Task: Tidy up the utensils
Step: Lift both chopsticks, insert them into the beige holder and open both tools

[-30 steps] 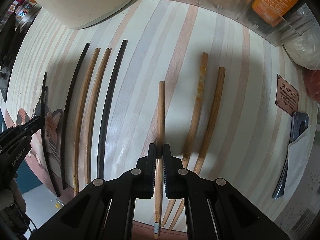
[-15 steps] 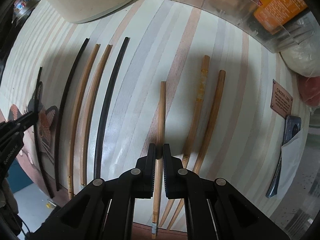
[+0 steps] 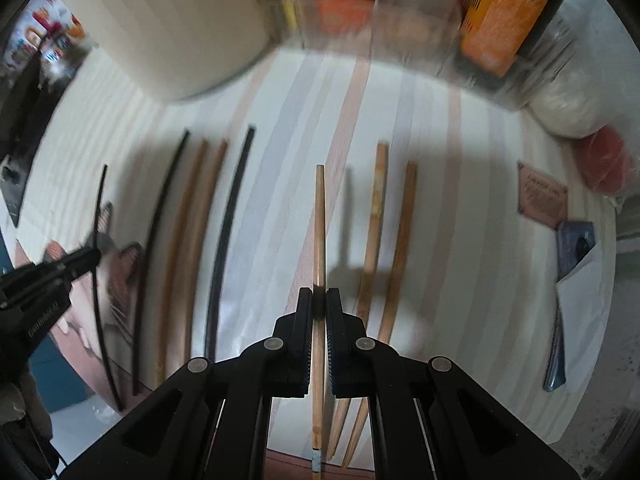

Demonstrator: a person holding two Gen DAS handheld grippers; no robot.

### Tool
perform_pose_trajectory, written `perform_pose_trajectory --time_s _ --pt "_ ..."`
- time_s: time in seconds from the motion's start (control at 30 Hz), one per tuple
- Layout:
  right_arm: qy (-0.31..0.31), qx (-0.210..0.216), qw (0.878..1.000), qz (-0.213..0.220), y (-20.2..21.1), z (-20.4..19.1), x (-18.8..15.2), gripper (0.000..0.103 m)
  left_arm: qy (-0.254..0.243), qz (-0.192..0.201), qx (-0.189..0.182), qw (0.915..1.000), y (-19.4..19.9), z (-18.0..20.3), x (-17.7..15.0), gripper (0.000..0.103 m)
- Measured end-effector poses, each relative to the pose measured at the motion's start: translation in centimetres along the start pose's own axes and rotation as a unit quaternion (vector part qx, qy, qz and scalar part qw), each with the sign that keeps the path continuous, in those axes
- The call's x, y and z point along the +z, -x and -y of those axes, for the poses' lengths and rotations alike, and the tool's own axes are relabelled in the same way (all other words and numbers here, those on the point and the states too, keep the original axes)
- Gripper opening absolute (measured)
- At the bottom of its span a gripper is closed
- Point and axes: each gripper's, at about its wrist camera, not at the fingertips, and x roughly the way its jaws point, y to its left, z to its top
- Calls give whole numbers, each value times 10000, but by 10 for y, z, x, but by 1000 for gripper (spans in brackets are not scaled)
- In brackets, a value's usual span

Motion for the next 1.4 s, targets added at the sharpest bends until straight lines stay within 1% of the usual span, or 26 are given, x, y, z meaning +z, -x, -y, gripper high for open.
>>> perform_pose_trajectory --time_s 0.17,0.3,0.43,0.67,0.77,0.93,1.07,1.1,1.13,1.17,1.23,1.3,1.4 --pt "-103 230 9992 304 23 5 -2 6 20 315 -79 9995 28 3 4 3" --pt "-135 356 9975 590 47 7 2 6 -45 678 -127 9976 53 11 9 3" --pt "-142 546 9939 946 72 12 19 6 -100 1007 -288 9944 80 19 17 3" --pt "-62 692 9805 1840 133 7 44 6 -102 1692 -560 9839 129 28 38 3" --pt "-223 775 9715 2228 161 15 58 6 -89 1892 -655 9797 143 30 46 3" --pt "-499 973 9552 2750 203 28 85 6 -122 2386 -842 9674 190 39 61 3" --pt "-476 1102 9412 3158 242 24 110 6 -150 2792 -991 9550 232 40 81 3" --pt "-472 1112 9384 3238 248 24 114 6 -129 2938 -1026 9503 246 38 88 3" --pt "-451 1150 9343 3344 259 21 120 6 -135 3023 -1035 9475 254 38 93 3" --pt "-426 1178 9309 3431 267 19 127 6 -110 3182 -1016 9425 268 36 101 3" --pt "-385 1221 9243 3596 282 14 140 6 -93 3390 -968 9358 286 33 114 3" --pt "-363 1249 9176 3756 294 8 154 6 -39 3614 -840 9286 301 28 129 3" --pt "-363 1203 9085 3985 306 1 174 6 17 3807 -556 9230 309 22 153 3"
